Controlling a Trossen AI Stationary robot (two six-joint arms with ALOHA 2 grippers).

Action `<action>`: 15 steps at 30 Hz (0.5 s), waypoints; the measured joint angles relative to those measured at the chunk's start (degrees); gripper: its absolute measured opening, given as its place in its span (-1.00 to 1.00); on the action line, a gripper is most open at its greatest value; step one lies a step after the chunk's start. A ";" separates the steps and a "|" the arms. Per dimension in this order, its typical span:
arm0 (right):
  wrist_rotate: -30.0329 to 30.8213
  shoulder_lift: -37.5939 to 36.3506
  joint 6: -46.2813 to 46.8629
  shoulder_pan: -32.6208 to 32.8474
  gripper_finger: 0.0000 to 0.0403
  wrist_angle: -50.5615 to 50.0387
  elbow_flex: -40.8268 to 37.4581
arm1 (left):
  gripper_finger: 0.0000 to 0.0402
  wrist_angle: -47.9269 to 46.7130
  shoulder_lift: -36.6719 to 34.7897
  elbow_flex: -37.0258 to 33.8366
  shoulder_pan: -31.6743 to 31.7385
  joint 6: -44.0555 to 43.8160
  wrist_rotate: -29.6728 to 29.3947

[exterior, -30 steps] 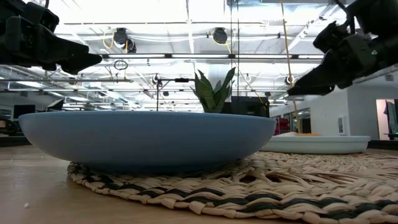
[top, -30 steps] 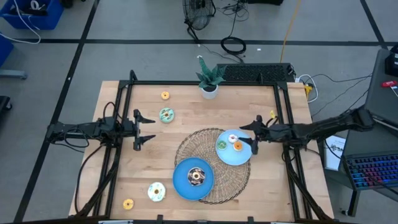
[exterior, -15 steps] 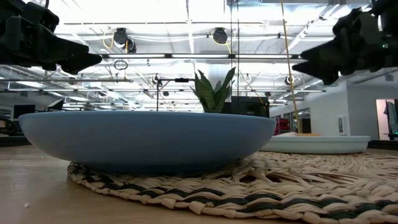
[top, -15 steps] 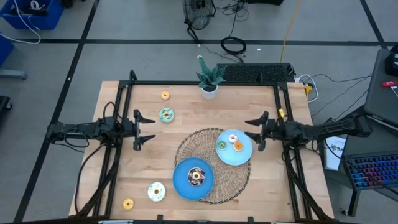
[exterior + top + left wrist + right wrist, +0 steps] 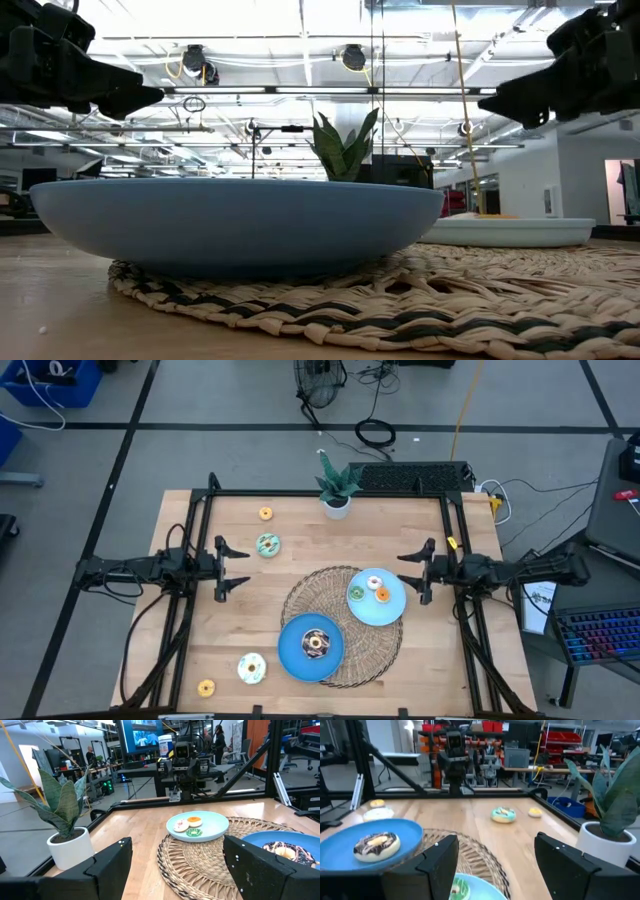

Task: Pick & Place donuts
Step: Put the large light blue donut on the blue plate

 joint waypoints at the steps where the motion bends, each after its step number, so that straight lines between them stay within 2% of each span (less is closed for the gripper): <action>1: 0.02 -0.34 0.06 -0.01 0.20 -0.72 0.00 | 0.52 0.00 0.00 -0.02 0.01 0.01 0.00; 5: 0.20 -0.76 0.99 -0.05 0.20 -2.46 -0.04 | 0.52 0.00 0.00 0.00 0.00 0.01 0.00; 10: 4.56 -0.76 2.00 -0.03 0.20 -2.43 -0.09 | 0.52 0.00 0.00 -0.02 0.01 0.00 0.00; 15: 4.39 -0.76 5.55 -0.03 0.20 -2.41 -0.09 | 0.52 0.00 0.00 -0.01 0.01 0.00 0.00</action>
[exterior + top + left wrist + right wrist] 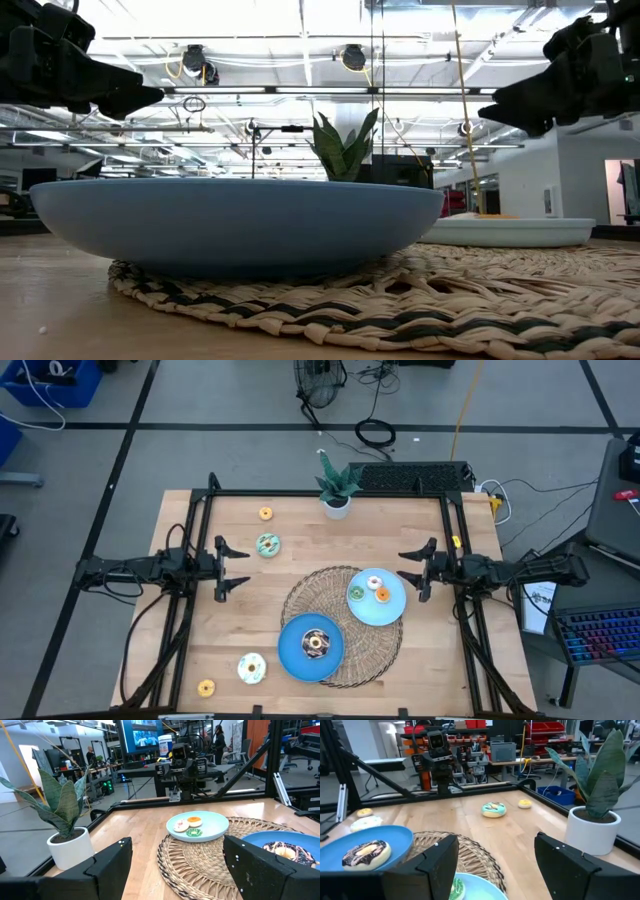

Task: Pick & Place donuts
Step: Put the large light blue donut on the blue plate

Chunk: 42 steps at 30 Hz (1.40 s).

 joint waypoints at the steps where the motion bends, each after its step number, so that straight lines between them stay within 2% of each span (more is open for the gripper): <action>1: -0.02 0.00 0.45 0.00 0.20 0.00 0.00 | 0.52 0.00 0.00 0.01 0.00 0.01 0.00; 7: -0.07 0.01 0.95 0.00 0.20 0.00 -0.02 | 0.52 0.30 0.01 0.01 0.00 0.59 -0.41; 11: -0.09 0.01 1.00 0.00 0.20 0.00 -0.02 | 0.52 4.62 0.00 0.03 0.11 0.14 -6.16; 15: -0.09 0.01 1.00 0.00 0.20 0.02 -0.02 | 0.52 7.85 0.00 0.00 0.11 -0.79 -6.60; 19: -0.11 0.02 1.01 0.00 0.20 0.02 -0.02 | 0.52 10.38 0.10 0.00 0.07 -9.36 -4.84; 22: -0.11 0.02 1.01 0.00 0.20 0.02 -0.03 | 0.52 9.39 0.36 0.04 0.11 -12.11 -9.51; 24: -0.09 0.02 1.00 0.00 0.20 0.04 -0.04 | 0.52 7.83 0.39 0.04 0.11 -13.28 -10.63; 29: -0.07 0.02 1.01 0.00 0.20 0.04 -0.07 | 0.52 7.78 0.39 0.04 -0.02 -19.63 -4.87; 30: -0.07 0.00 1.01 0.00 0.20 0.04 -0.07 | 0.52 7.72 0.39 0.04 0.00 -22.14 -5.20; 32: -0.07 0.02 1.01 0.00 0.20 0.04 -0.07 | 0.52 7.11 0.39 0.04 0.00 -27.31 -10.74; 35: -0.04 0.02 1.00 0.00 0.20 0.04 -0.07 | 0.52 1.55 0.63 0.54 0.15 -38.37 -26.39; 37: -0.04 0.02 0.99 0.00 0.20 0.04 -0.07 | 0.52 -7.57 1.76 3.16 1.02 -43.33 -32.08; 39: -0.04 0.02 1.01 0.00 0.20 0.04 -0.07 | 0.52 -16.82 4.06 6.67 2.73 -47.93 -32.67; 42: -0.04 0.02 1.00 0.00 0.20 0.04 -0.07 | 0.52 -26.83 9.51 11.26 6.05 -54.14 -29.41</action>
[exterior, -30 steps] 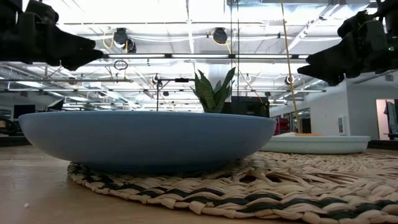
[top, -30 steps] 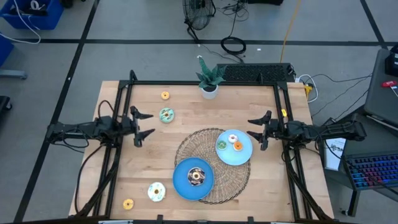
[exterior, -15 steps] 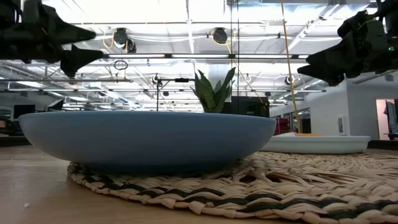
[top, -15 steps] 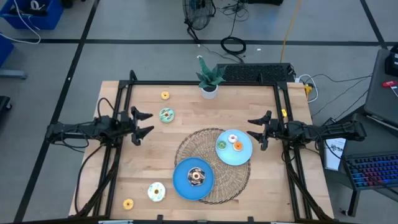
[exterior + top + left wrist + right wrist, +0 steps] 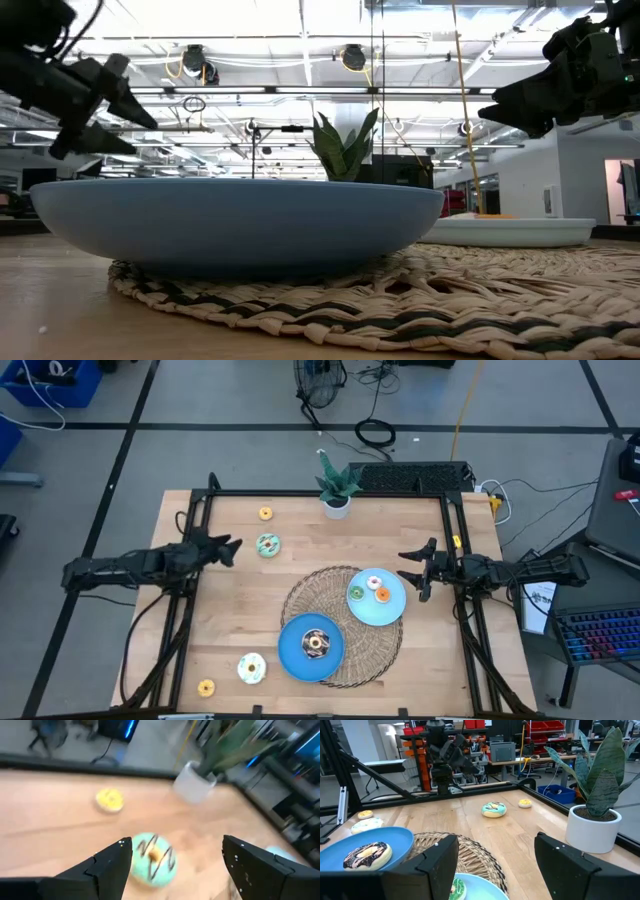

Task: Pick & Place donuts
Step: Put the large light blue donut on the blue plate

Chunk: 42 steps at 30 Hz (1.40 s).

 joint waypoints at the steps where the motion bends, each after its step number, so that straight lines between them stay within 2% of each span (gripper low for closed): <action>1: 0.00 0.00 0.00 0.00 0.20 0.00 0.00 | 0.52 -1.52 2.10 1.55 1.21 -0.64 1.54; 9: 0.04 0.00 0.00 0.00 0.20 0.00 0.00 | 0.52 -3.30 22.93 10.93 13.02 -1.17 14.42; 14: 0.06 0.00 0.00 0.00 0.20 0.00 0.00 | 0.52 -2.95 37.20 13.96 19.27 1.21 24.04; 16: 0.06 0.00 -0.01 0.00 0.20 -0.02 0.00 | 0.52 -2.00 42.24 14.44 20.79 2.47 26.16; 21: 0.06 0.00 -0.01 0.00 0.20 0.00 0.00 | 0.52 3.92 51.29 14.91 23.24 5.25 26.41; 28: 0.06 0.00 0.00 0.01 0.20 0.00 0.00 | 0.52 11.64 58.83 14.91 23.96 4.84 26.54; 37: 0.06 0.00 0.00 0.00 0.20 -0.02 0.00 | 0.51 13.79 64.02 14.91 23.96 4.33 26.21; 42: 0.06 0.00 -0.02 0.00 0.20 0.00 0.00 | 0.36 13.95 64.43 14.93 23.96 4.21 26.07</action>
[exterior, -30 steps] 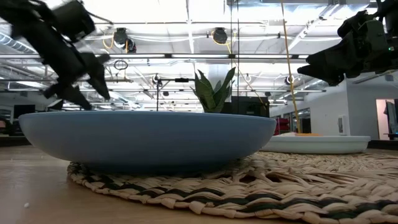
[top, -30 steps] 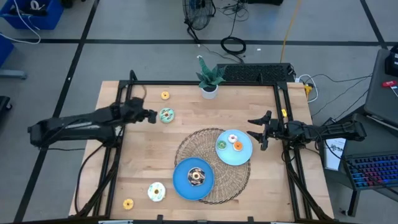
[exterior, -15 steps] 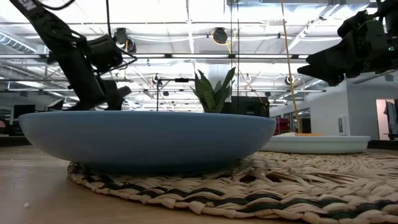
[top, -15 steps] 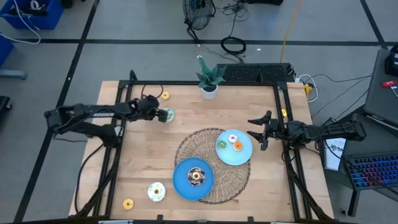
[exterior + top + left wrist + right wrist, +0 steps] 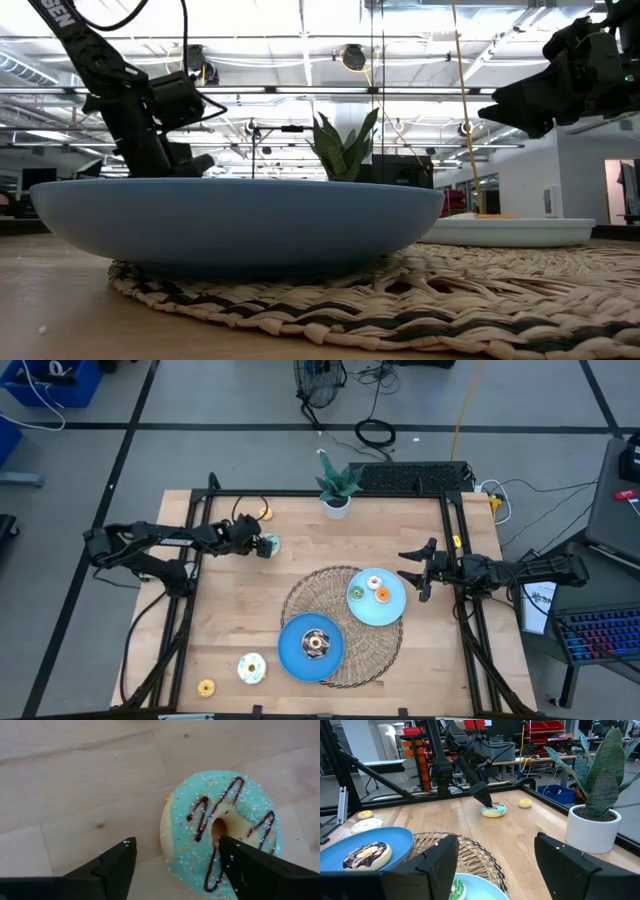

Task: Pick & Place donuts
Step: Put the large light blue donut on the blue plate

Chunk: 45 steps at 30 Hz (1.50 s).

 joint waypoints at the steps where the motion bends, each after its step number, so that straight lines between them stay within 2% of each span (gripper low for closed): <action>1: 0.00 0.00 0.02 0.02 0.20 -0.02 0.00 | 0.31 0.18 0.02 0.00 0.00 -0.08 -0.09; 10: 0.00 0.00 0.00 0.00 0.20 -0.02 0.00 | -0.20 3.85 0.04 -0.02 0.00 0.42 0.14; 19: 0.00 0.00 0.02 0.02 0.20 -0.01 0.00 | -0.50 4.92 0.04 -0.02 0.00 0.63 0.64; 28: 0.00 0.00 0.02 0.02 0.20 -0.01 0.00 | -0.54 5.07 0.04 -0.04 0.00 1.02 0.61; 32: 0.00 0.00 0.01 0.00 0.20 -0.01 0.00 | -0.54 7.35 -0.22 -0.04 0.00 4.15 1.17; 39: 0.00 0.00 0.02 0.02 0.20 -0.02 0.00 | -0.54 11.97 -0.22 -0.04 0.00 5.39 6.17; 45: 0.00 0.00 0.02 0.00 0.20 0.00 0.00 | -0.54 15.28 -0.22 -0.04 0.00 5.72 14.67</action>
